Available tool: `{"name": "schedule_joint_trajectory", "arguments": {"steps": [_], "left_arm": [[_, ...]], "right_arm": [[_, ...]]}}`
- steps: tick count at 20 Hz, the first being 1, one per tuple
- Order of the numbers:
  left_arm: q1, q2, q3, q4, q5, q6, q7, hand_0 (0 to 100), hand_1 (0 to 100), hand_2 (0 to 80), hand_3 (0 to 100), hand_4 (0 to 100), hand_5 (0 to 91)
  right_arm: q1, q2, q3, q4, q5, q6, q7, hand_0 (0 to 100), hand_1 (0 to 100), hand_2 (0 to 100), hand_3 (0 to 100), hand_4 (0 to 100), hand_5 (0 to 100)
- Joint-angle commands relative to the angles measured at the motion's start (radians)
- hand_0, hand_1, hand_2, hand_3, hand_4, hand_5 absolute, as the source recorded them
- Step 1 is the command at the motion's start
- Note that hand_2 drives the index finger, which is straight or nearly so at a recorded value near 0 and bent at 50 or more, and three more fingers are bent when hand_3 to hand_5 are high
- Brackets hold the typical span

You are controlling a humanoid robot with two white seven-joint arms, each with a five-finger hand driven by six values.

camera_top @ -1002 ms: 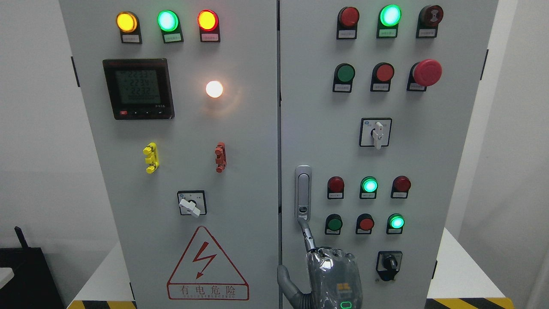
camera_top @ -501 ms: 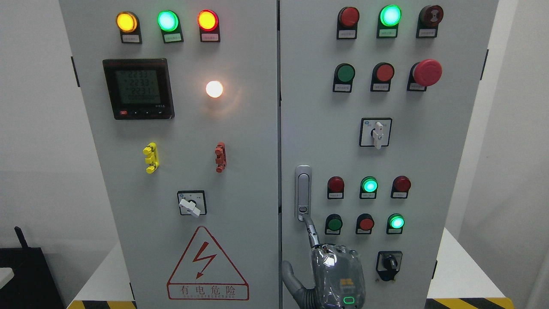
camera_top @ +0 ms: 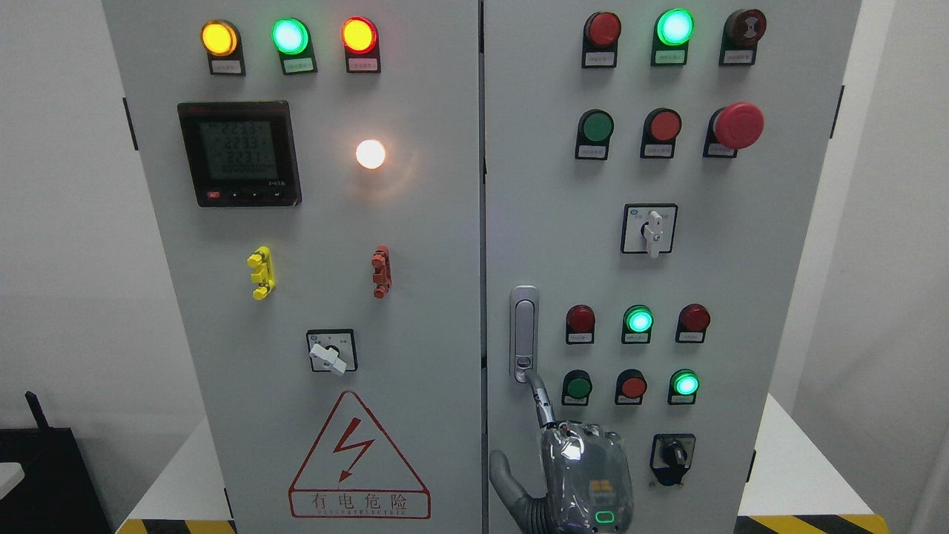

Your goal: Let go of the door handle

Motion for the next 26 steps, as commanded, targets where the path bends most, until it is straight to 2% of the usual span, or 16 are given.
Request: {"name": "schedule_joint_trajectory", "arguments": {"steps": [1, 12, 15, 26], "left_arm": [[0.000, 0.000, -0.014, 0.020, 0.000, -0.001, -0.001, 12, 39, 0.0, 0, 0, 0.0], [0.000, 0.000, -0.014, 0.020, 0.000, -0.001, -0.001, 12, 39, 0.0, 0, 0, 0.0], [0.000, 0.000, -0.014, 0.020, 0.000, -0.001, -0.001, 12, 39, 0.0, 0, 0, 0.0], [-0.001, 0.000, -0.014, 0.020, 0.000, -0.001, -0.001, 12, 39, 0.0, 0, 0, 0.0]], "right_arm": [[0.001, 0.001, -0.004, 0.012, 0.000, -0.003, 0.001, 35, 39, 0, 100, 96, 100], [0.004, 0.001, 0.002, 0.013, 0.001, -0.010, 0.001, 35, 39, 0, 100, 96, 100], [0.004, 0.001, 0.001, 0.019, 0.000, -0.011, 0.024, 35, 39, 0, 100, 96, 100], [-0.001, 0.001, 0.007, 0.019, 0.001, -0.011, 0.024, 35, 38, 0, 100, 96, 100]]}}
